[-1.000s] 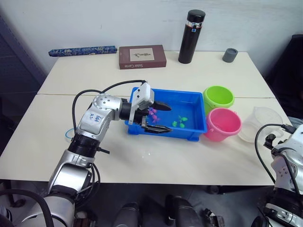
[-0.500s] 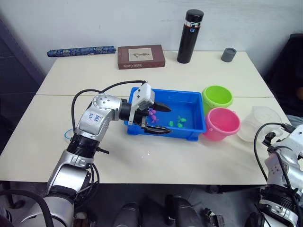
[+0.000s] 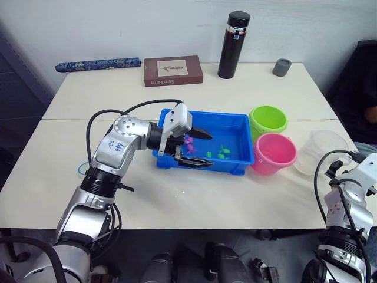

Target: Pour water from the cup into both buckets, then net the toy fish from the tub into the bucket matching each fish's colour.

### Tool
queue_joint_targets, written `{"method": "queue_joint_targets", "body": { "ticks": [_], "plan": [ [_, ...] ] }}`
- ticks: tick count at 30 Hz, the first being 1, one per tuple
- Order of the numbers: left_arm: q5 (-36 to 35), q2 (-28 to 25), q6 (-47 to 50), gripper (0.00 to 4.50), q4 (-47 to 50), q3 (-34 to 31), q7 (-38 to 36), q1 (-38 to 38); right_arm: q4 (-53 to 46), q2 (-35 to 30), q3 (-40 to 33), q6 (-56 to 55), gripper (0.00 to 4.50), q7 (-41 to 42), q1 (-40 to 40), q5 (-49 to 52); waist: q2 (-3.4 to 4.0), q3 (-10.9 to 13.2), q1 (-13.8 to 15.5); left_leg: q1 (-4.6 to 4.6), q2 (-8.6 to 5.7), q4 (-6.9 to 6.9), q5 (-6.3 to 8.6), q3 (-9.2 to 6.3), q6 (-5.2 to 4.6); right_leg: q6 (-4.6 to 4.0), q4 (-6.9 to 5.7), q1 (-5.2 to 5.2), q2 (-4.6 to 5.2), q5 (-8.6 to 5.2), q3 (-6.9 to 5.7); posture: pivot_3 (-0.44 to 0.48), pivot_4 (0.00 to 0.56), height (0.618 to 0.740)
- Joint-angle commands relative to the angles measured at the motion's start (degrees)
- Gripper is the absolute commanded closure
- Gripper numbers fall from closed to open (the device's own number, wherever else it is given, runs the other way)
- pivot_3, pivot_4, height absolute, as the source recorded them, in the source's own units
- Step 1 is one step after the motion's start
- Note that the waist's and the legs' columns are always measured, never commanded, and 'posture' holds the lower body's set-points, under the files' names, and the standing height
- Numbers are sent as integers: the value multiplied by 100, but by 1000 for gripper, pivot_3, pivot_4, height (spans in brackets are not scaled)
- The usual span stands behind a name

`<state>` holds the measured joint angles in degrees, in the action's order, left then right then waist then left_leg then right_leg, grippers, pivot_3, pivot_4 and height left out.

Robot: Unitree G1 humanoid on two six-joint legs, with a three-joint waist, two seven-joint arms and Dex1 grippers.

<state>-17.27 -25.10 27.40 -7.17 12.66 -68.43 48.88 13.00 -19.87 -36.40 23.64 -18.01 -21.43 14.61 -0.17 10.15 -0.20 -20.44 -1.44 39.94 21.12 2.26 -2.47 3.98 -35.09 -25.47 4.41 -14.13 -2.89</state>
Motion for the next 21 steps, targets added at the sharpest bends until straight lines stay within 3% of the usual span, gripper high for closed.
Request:
{"method": "queue_joint_targets", "body": {
  "ticks": [1,6,21],
  "plan": [
    [-16,-30,-18,0,219,20,-19,27,-161,-15,-32,-183,1772,0,-4,23,0,0,10,0,0,0,0,0,0,0,0,0,0,0,0,0,150,740],
    [-5,-30,-35,0,188,34,-16,39,-199,0,-25,-228,4462,35,45,55,2,0,9,0,0,0,0,0,0,0,0,0,1,0,0,0,150,740],
    [3,-37,-135,0,55,48,-36,67,-367,-94,-112,-295,4462,118,174,167,1,-1,19,0,-1,2,-1,-3,-1,1,1,4,3,1,0,0,150,740]
  ]
}}
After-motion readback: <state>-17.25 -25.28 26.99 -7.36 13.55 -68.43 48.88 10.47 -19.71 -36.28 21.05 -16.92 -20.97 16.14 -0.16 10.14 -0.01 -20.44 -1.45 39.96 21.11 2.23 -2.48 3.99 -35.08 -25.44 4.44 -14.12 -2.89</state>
